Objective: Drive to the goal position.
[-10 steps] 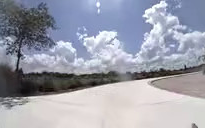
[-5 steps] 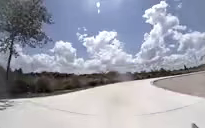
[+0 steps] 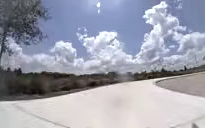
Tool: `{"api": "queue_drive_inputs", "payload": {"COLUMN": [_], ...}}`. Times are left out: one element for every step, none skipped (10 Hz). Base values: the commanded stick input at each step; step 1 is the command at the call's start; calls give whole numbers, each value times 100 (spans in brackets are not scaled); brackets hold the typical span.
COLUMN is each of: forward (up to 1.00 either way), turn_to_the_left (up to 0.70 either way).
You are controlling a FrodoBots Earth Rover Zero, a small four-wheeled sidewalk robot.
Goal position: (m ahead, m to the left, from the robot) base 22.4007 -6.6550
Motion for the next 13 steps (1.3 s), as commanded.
{"api": "queue_drive_inputs", "payload": {"forward": [85, 85, 85, 85, 85, 85, 85, 85, 85, 85, 85, 85, 85], "turn_to_the_left": [-1, -1, -1, -1, -21, -35, -35, -35, -23, -1, -1, -1, -1]}}
